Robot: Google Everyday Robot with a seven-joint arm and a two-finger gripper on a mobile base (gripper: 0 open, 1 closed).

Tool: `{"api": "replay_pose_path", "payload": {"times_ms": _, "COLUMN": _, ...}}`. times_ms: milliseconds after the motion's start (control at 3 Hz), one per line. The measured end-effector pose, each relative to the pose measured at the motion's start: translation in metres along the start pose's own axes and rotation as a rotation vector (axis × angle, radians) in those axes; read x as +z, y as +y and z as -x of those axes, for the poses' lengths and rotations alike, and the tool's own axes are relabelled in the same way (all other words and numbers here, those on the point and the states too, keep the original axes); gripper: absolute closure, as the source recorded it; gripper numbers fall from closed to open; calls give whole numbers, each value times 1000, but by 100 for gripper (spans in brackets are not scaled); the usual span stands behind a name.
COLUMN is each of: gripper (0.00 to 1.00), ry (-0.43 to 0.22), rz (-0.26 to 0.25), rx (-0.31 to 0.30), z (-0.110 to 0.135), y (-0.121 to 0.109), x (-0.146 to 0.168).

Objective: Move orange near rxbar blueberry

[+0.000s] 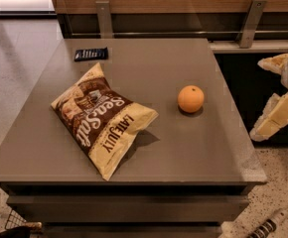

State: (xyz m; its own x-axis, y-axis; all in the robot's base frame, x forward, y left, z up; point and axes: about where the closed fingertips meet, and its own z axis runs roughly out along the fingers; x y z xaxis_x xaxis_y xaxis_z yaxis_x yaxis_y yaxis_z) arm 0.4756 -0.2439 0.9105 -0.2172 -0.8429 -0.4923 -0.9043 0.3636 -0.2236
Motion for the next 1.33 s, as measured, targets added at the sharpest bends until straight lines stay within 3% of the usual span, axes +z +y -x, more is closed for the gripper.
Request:
{"api": "replay_pose_path", "payload": {"times_ms": 333, "gripper": 0, "ry": -254, "rz": -24, "rx": 41, "z": -2, "y": -15, "x": 44}}
{"api": "replay_pose_path", "payload": {"times_ms": 667, "gripper": 0, "ry": -519, "rz": -42, "rx": 65, "z": 26, "y": -27, "x": 62}}
{"api": "replay_pose_path", "payload": {"times_ms": 1000, "gripper": 0, "ry": -707, "rz": -13, "rx": 113, "z": 57, "y": -30, "x": 66}}
{"api": "replay_pose_path", "payload": {"times_ms": 1333, "gripper": 0, "ry": -710, "rz": -5, "rx": 114, "z": 59, "y": -28, "x": 71}}
